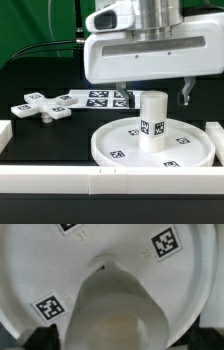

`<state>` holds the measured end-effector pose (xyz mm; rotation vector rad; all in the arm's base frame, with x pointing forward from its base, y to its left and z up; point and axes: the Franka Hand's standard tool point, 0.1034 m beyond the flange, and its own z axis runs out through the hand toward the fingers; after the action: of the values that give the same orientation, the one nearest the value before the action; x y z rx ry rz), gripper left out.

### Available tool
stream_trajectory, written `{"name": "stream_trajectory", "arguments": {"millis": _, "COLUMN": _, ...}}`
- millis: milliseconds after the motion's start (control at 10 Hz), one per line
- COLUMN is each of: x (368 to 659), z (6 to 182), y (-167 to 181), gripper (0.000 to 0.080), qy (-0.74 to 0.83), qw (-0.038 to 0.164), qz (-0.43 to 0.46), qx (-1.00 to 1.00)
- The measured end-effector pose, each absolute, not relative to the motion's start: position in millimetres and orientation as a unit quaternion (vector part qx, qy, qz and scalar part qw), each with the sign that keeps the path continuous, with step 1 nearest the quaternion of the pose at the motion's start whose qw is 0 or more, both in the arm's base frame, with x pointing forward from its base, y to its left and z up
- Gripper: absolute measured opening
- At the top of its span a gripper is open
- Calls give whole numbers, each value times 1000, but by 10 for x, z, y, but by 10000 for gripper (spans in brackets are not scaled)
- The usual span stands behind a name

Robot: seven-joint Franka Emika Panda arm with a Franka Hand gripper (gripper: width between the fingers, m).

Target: Assemble round table

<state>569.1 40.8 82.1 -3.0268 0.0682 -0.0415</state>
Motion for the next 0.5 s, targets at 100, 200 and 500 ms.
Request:
{"name": "stream_trajectory", "arguments": {"millis": 100, "x": 5691, "z": 808, "y": 400, "gripper": 648, "qy": 29, "qw": 57, "qz": -13, "qx": -998}}
{"name": "stream_trajectory", "arguments": {"millis": 200, "x": 5689, "z": 805, "y": 400, "gripper": 649, "qy": 29, "qw": 57, "qz": -13, "qx": -998}}
{"name": "stream_trajectory", "arguments": {"millis": 500, "x": 5685, "z": 798, "y": 399, "gripper": 649, "qy": 28, "qw": 57, "qz": -12, "qx": -998}}
